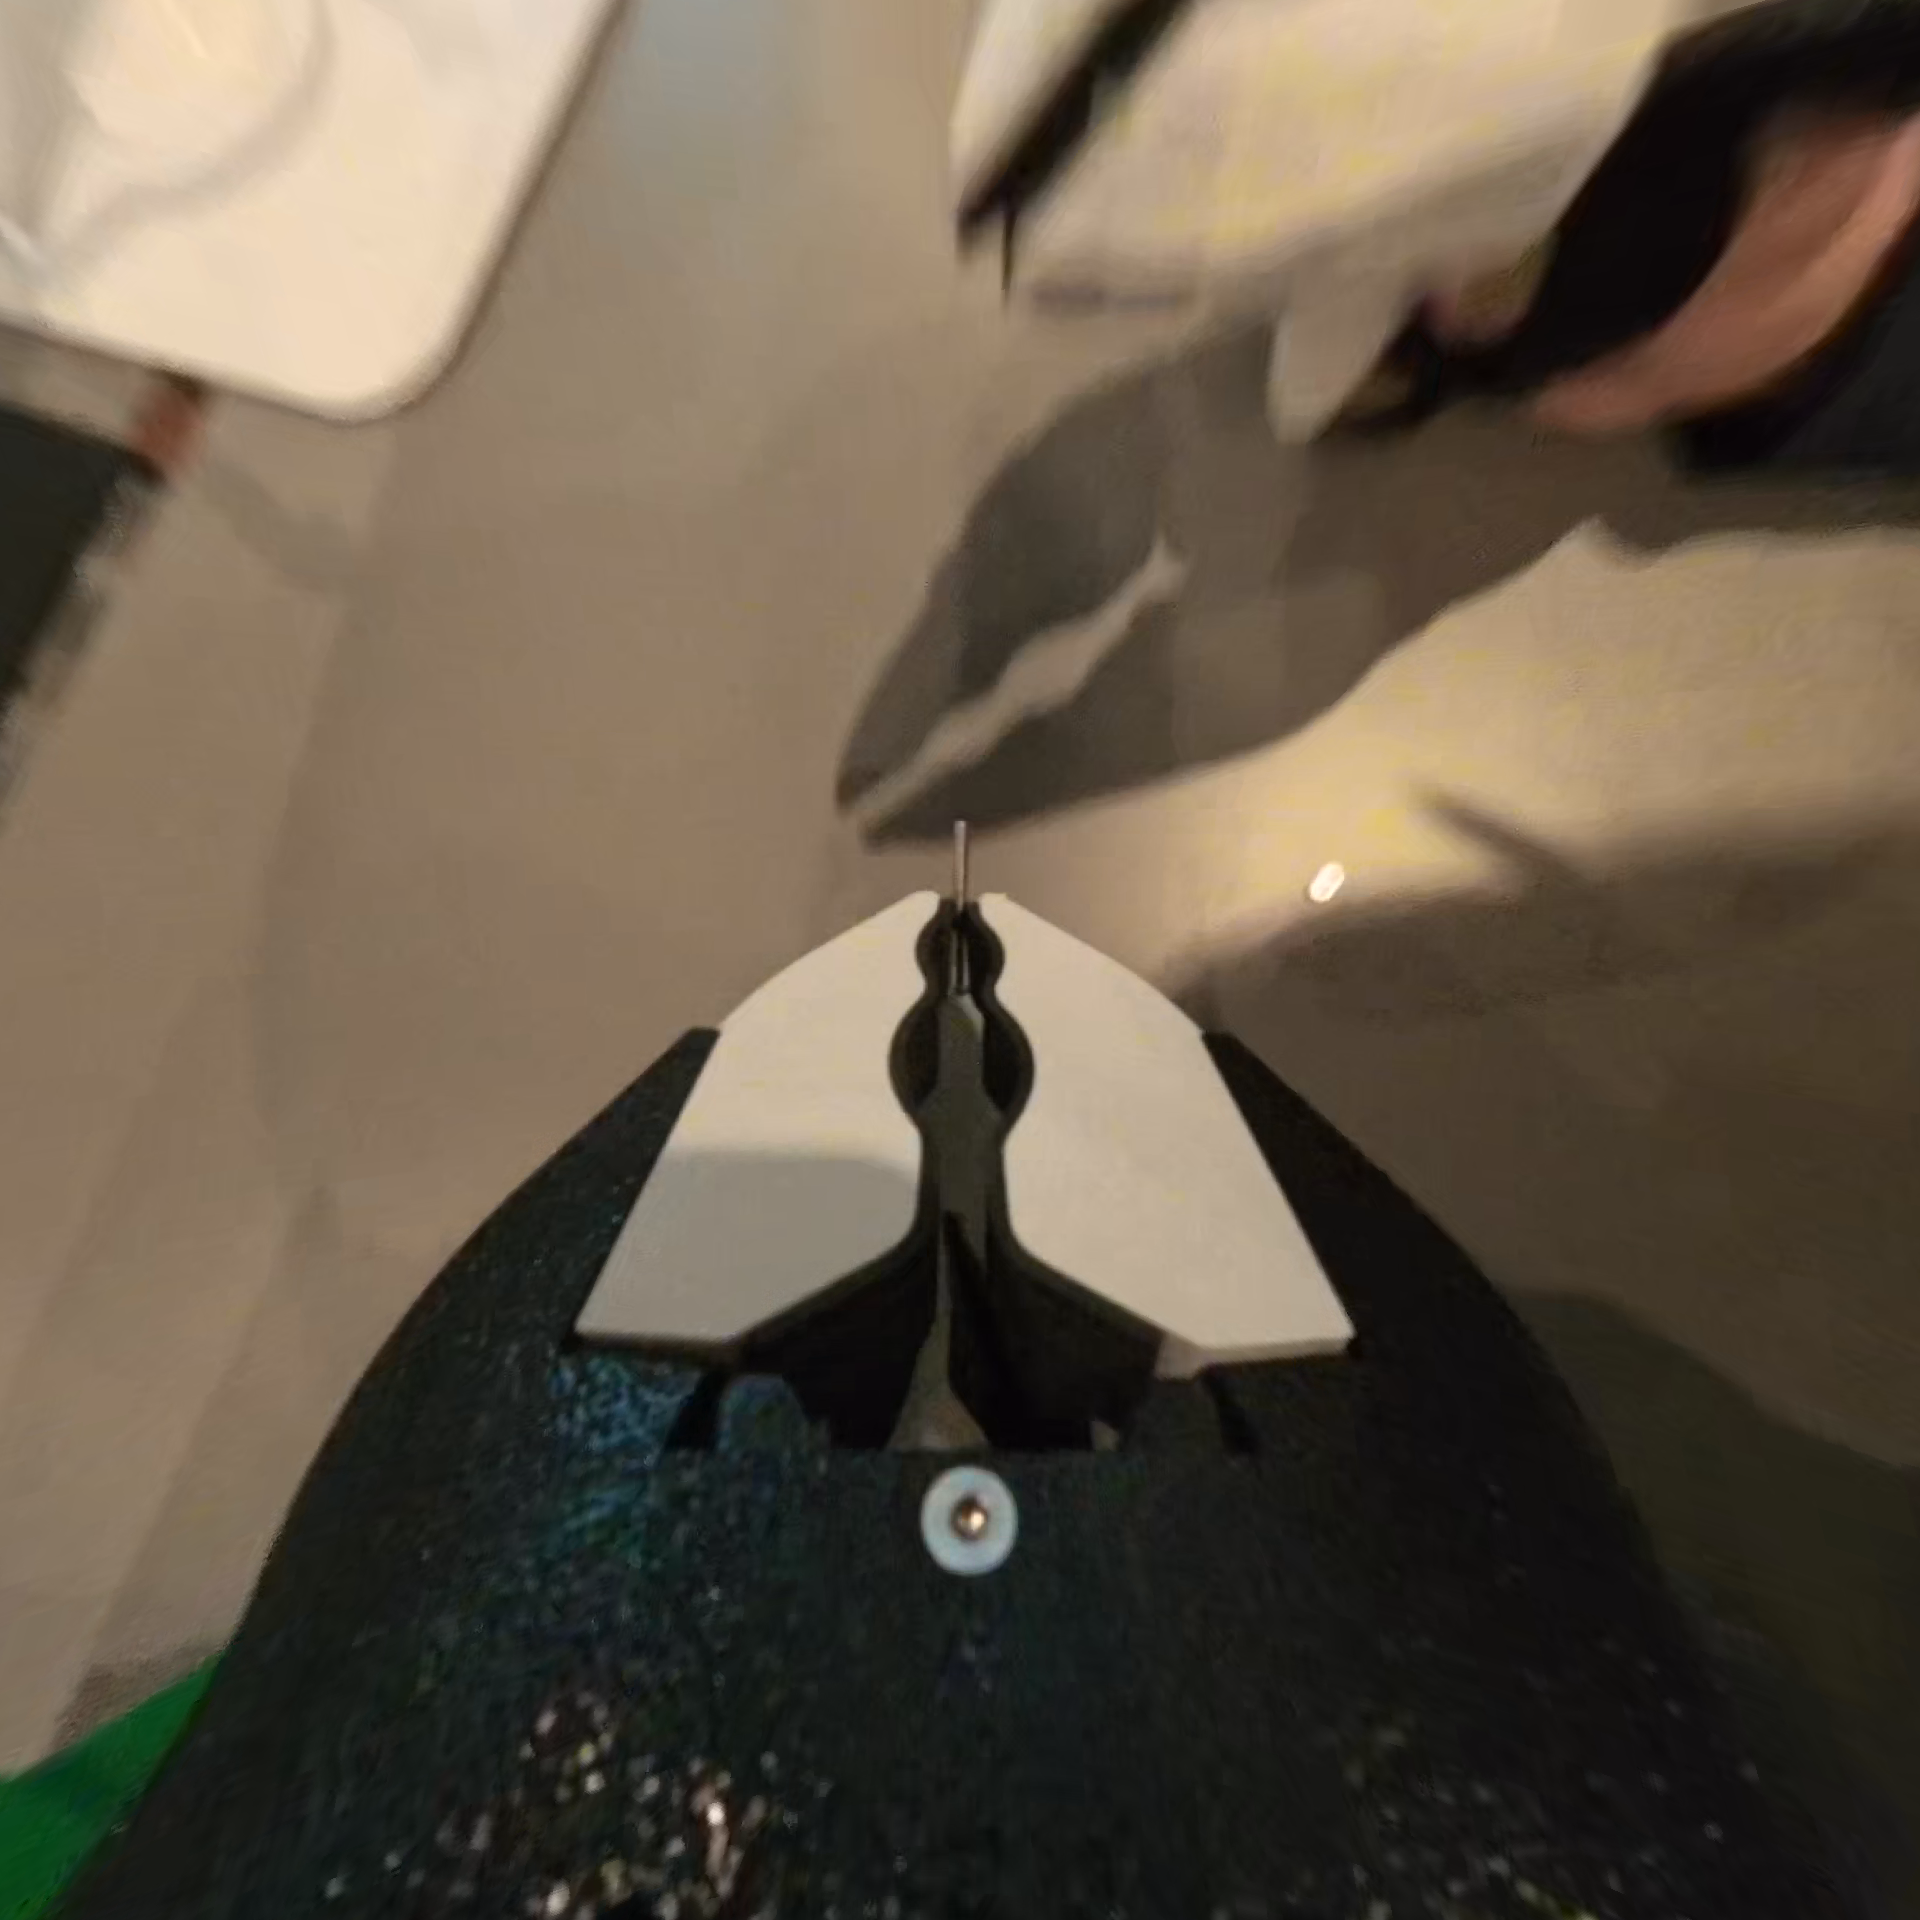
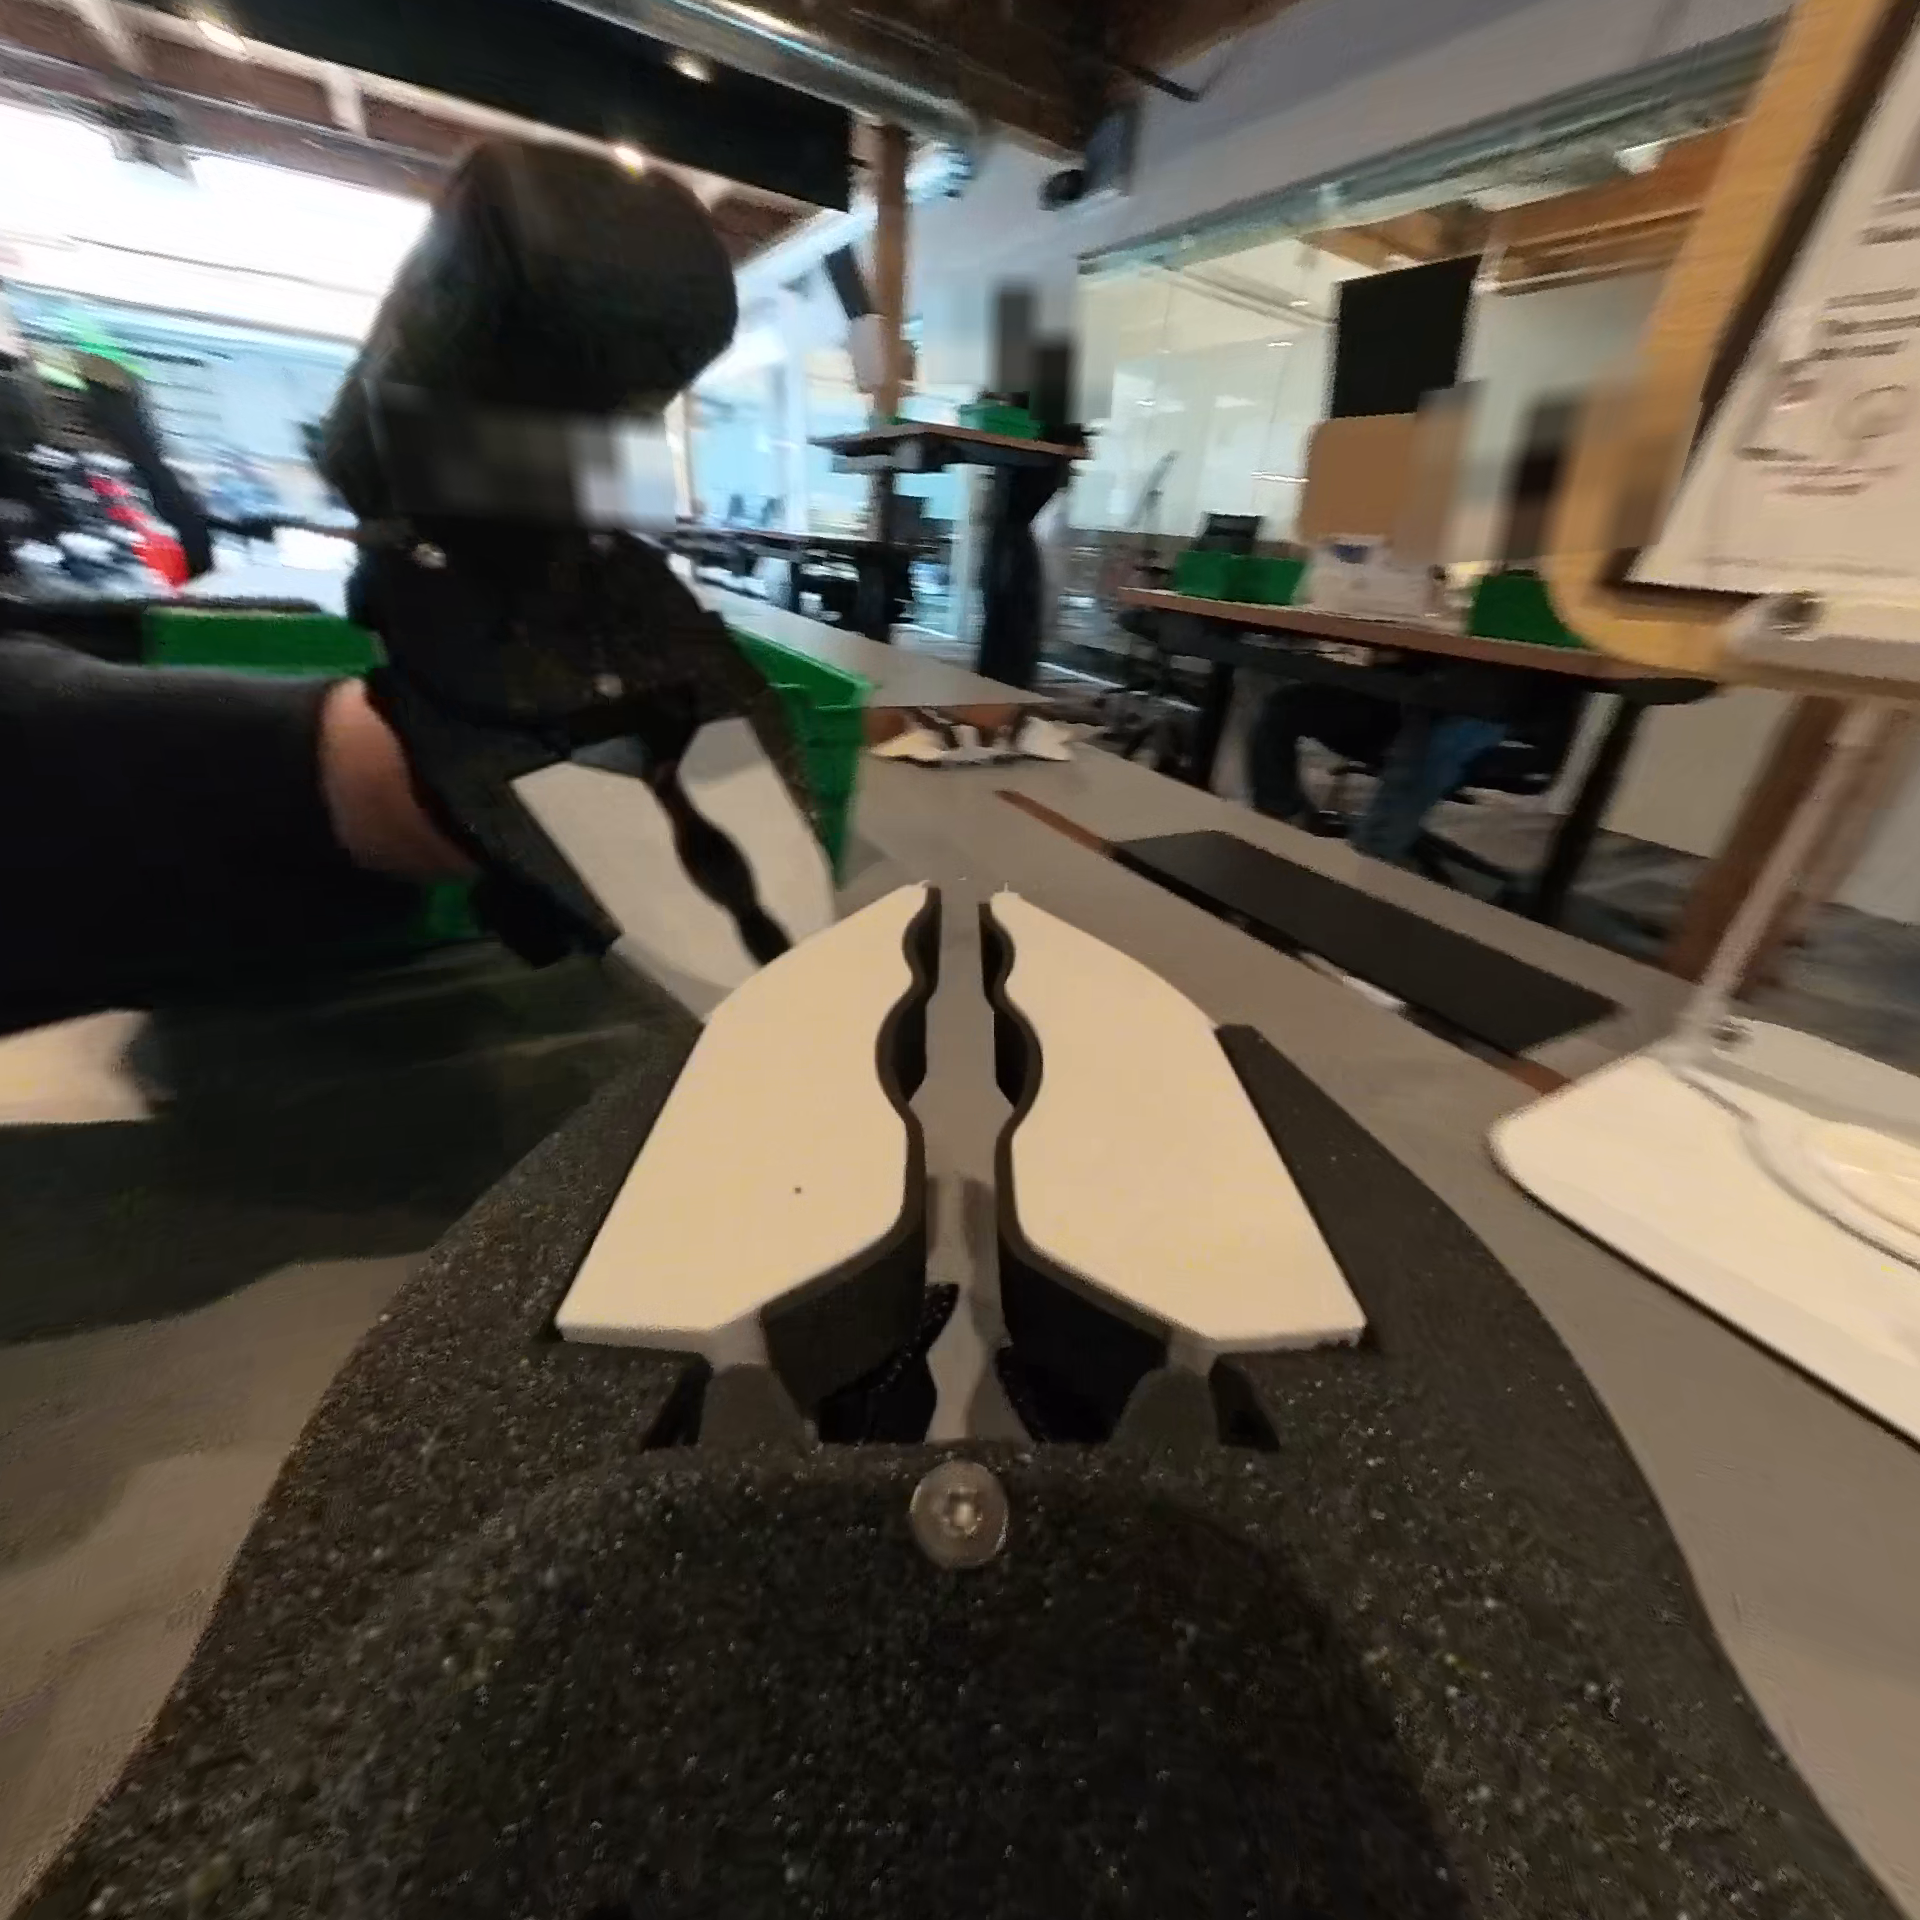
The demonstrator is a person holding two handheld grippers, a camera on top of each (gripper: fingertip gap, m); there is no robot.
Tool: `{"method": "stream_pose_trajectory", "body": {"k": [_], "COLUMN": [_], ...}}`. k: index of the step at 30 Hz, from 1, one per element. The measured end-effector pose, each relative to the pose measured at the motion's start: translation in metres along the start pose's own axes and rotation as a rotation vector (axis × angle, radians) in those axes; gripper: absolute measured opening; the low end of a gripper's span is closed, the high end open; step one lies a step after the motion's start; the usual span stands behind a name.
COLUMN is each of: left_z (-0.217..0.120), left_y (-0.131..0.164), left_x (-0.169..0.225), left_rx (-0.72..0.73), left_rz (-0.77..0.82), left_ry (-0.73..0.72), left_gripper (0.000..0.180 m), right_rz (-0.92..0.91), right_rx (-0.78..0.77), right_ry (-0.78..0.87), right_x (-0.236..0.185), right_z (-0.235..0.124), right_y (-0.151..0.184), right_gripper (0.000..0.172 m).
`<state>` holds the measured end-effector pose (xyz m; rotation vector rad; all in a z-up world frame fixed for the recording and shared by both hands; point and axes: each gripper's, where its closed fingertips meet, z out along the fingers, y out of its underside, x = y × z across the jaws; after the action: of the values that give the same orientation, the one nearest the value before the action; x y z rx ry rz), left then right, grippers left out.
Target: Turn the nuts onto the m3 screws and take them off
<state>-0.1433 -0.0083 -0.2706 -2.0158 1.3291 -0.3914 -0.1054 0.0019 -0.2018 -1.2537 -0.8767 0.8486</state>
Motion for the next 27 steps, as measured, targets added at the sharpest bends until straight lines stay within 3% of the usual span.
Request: {"method": "stream_pose_trajectory", "body": {"k": [1,5,10,13,18,21,27], "left_z": [-0.005,-0.023,-0.031,-0.032,-0.028,-0.021,-0.012], "left_y": [-0.013,-0.045,-0.059,-0.065,-0.061,-0.049,-0.044], "left_x": [0.005,0.017,0.023,0.026,0.020,0.012,0.013], "left_rx": [0.097,0.329,0.399,0.422,0.390,0.291,0.199], "left_rz": [0.002,0.026,0.062,0.079,0.070,0.052,0.097], "left_ry": [0.007,0.022,0.023,0.021,-0.017,-0.071,-0.119], "left_gripper": [0.002,0.002,0.002,0.002,0.004,0.028,0.018], "right_rz": [0.026,0.151,0.271,0.288,0.295,0.294,0.251], "right_rx": [0.012,0.065,0.069,0.072,0.062,0.063,0.023], "right_ry": [-0.052,-0.181,-0.289,-0.315,-0.271,-0.250,-0.260], "right_x": [-0.007,-0.020,-0.028,-0.030,-0.025,-0.020,-0.026], "right_z": [0.001,0.001,0.001,0.000,0.002,0.001,0.004], "right_y": [-0.002,-0.008,-0.010,-0.011,-0.009,-0.009,-0.005], "right_gripper": [0.008,0.017,0.020,0.003,0.002,0.001,0.002]}}
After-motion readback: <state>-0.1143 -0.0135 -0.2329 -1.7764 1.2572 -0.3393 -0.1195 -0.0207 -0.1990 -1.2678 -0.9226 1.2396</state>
